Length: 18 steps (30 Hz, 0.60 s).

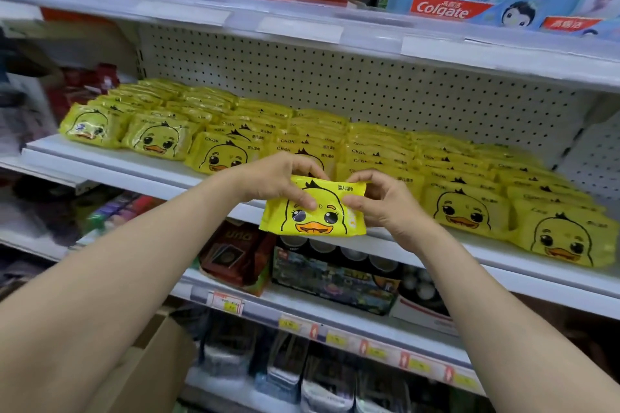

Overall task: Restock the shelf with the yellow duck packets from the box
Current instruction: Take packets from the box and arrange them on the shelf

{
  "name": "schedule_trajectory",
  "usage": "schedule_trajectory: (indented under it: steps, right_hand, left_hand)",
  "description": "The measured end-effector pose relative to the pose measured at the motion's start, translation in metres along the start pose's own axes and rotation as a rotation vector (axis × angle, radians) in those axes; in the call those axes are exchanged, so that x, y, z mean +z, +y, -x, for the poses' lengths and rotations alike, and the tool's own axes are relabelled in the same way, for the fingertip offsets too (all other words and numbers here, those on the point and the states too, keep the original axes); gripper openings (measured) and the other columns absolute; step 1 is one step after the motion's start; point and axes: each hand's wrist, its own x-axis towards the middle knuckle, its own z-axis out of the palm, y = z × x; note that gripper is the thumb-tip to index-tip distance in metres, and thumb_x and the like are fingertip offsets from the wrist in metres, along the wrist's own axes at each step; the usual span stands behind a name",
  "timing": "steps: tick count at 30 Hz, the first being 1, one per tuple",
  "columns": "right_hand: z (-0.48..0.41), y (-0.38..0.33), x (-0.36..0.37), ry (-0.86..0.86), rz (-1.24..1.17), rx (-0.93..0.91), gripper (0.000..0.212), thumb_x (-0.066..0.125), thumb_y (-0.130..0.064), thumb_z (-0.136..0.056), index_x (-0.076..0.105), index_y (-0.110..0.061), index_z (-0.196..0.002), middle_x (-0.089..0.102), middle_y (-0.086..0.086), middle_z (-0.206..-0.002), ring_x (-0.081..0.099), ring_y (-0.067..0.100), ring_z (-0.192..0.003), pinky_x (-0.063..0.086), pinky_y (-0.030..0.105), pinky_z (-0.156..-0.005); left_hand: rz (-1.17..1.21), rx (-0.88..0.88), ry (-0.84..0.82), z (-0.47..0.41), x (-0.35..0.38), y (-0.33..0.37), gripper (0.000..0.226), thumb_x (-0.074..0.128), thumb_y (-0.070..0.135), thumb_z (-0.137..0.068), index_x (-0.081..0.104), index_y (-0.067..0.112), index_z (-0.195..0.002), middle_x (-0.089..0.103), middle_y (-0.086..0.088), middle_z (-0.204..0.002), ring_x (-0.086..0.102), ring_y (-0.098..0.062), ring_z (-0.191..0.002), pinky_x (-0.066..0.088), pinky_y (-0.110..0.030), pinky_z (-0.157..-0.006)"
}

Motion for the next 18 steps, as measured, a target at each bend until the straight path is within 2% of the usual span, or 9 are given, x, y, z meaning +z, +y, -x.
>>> schedule_trajectory:
  steps: [5,9,11,13,14,15,16,17,18]
  right_hand:
    - [-0.004,-0.001,0.008,0.115,-0.106,0.017,0.012,0.074,-0.003,-0.083,0.070,-0.013,-0.084,0.072,0.004,-0.079,0.066,0.018,-0.066,0.057,0.032,-0.056]
    - [-0.017,-0.003,0.017,0.199,-0.106,0.020,0.012,0.078,-0.006,-0.078,0.072,-0.016,-0.078,0.074,0.004,-0.078,0.066,0.018,-0.070,0.054,0.039,-0.076]
    - [-0.025,-0.007,0.021,0.233,-0.096,0.027,0.011,0.079,-0.008,-0.079,0.070,-0.015,-0.081,0.073,0.002,-0.078,0.065,0.017,-0.070,0.055,0.034,-0.069]
    - [-0.034,-0.013,0.025,0.256,-0.057,0.037,0.011,0.079,-0.011,-0.080,0.069,-0.015,-0.084,0.071,0.001,-0.079,0.064,0.015,-0.072,0.053,0.026,-0.056]
    - [-0.038,-0.014,0.028,0.268,-0.031,0.033,0.011,0.079,-0.012,-0.081,0.070,-0.017,-0.083,0.070,0.000,-0.080,0.063,0.012,-0.072,0.051,0.023,-0.052]
    - [-0.042,-0.015,0.030,0.283,-0.008,0.026,0.011,0.079,-0.012,-0.081,0.070,-0.018,-0.082,0.069,-0.002,-0.079,0.063,0.010,-0.072,0.049,0.021,-0.051]
    - [-0.046,-0.017,0.033,0.298,0.006,0.019,0.012,0.079,-0.012,-0.081,0.070,-0.019,-0.081,0.069,-0.004,-0.077,0.063,0.008,-0.071,0.048,0.020,-0.049]
    - [-0.051,-0.017,0.035,0.313,0.022,0.006,0.011,0.079,-0.012,-0.082,0.070,-0.019,-0.082,0.069,-0.005,-0.075,0.063,0.006,-0.070,0.047,0.019,-0.049]
    - [-0.054,-0.018,0.037,0.326,0.038,-0.007,0.011,0.078,-0.011,-0.082,0.070,-0.019,-0.082,0.069,-0.007,-0.073,0.063,0.006,-0.070,0.047,0.019,-0.049]
  left_hand:
    - [0.098,-0.022,0.080,0.008,-0.011,-0.005,0.040,0.081,0.011,-0.074,0.072,0.019,-0.112,0.071,0.003,-0.116,0.069,-0.019,-0.102,0.057,-0.028,-0.084]
    - [0.093,-0.070,0.082,0.005,-0.027,-0.009,0.044,0.081,0.017,-0.071,0.072,0.013,-0.114,0.073,0.001,-0.109,0.069,-0.016,-0.100,0.049,-0.037,-0.102]
    - [0.036,-0.041,0.081,0.001,-0.039,-0.008,0.047,0.083,0.021,-0.070,0.072,0.018,-0.116,0.071,0.006,-0.115,0.065,-0.010,-0.105,0.043,-0.036,-0.107]
    - [-0.173,0.009,0.053,-0.003,-0.052,0.000,0.057,0.082,0.031,-0.073,0.063,0.031,-0.127,0.064,0.012,-0.126,0.058,-0.008,-0.119,0.040,-0.028,-0.108]
    - [-0.304,0.018,0.037,-0.005,-0.057,0.004,0.066,0.081,0.038,-0.074,0.054,0.037,-0.135,0.060,0.017,-0.115,0.055,-0.013,-0.124,0.041,-0.027,-0.106]
    - [-0.434,0.005,0.032,-0.007,-0.061,0.009,0.075,0.080,0.044,-0.074,0.046,0.040,-0.141,0.049,0.019,-0.103,0.053,-0.022,-0.123,0.043,-0.029,-0.100]
    - [-0.565,-0.031,0.029,-0.010,-0.064,0.012,0.083,0.079,0.048,-0.074,0.038,0.040,-0.145,0.025,0.011,-0.121,0.050,-0.027,-0.122,0.042,-0.032,-0.094]
    - [-0.669,-0.057,0.018,-0.015,-0.066,0.011,0.089,0.079,0.052,-0.072,0.033,0.040,-0.147,0.035,-0.009,-0.134,0.050,-0.029,-0.122,0.043,-0.034,-0.087]
    - [-0.723,-0.056,-0.006,-0.020,-0.067,0.008,0.095,0.080,0.054,-0.069,0.030,0.040,-0.148,0.052,-0.014,-0.135,0.049,-0.027,-0.125,0.043,-0.032,-0.085]
